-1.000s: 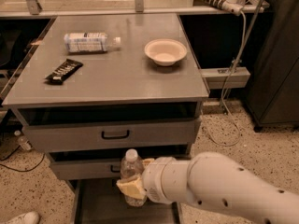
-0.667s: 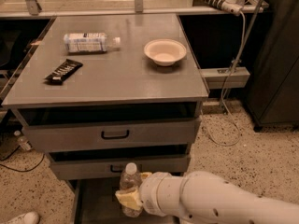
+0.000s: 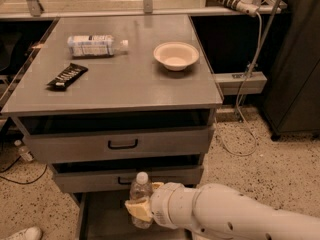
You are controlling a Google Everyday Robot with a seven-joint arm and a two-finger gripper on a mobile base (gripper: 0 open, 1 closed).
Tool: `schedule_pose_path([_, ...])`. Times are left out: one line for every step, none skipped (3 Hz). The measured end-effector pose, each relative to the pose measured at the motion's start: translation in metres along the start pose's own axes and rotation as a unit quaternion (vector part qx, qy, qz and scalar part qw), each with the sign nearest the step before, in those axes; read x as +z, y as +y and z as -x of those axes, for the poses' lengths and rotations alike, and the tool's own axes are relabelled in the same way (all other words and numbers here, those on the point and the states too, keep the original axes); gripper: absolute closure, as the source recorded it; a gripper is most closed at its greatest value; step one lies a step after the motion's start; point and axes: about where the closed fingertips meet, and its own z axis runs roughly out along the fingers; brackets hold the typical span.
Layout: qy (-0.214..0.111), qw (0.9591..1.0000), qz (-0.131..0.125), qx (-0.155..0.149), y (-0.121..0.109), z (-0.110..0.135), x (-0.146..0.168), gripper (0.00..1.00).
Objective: Place water bottle into bottom drawer
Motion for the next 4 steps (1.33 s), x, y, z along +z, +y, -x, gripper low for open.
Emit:
schedule_pose_path([-0.004,0.9999,-0.005,0.011,-0.01,-0.014,0.025,1.0])
schedule_pose_path([-0.01,0.9995,-0.02,0.023,-0.035,-0.039,0.072,1.0])
schedule_pose_path([-0.014,0.9982,-0.034,0.047,-0.055,-0.067,0.109,1.0])
schedule_pose_path([-0.014,0.9982,-0.034,0.047,-0.055,-0.067,0.109,1.0])
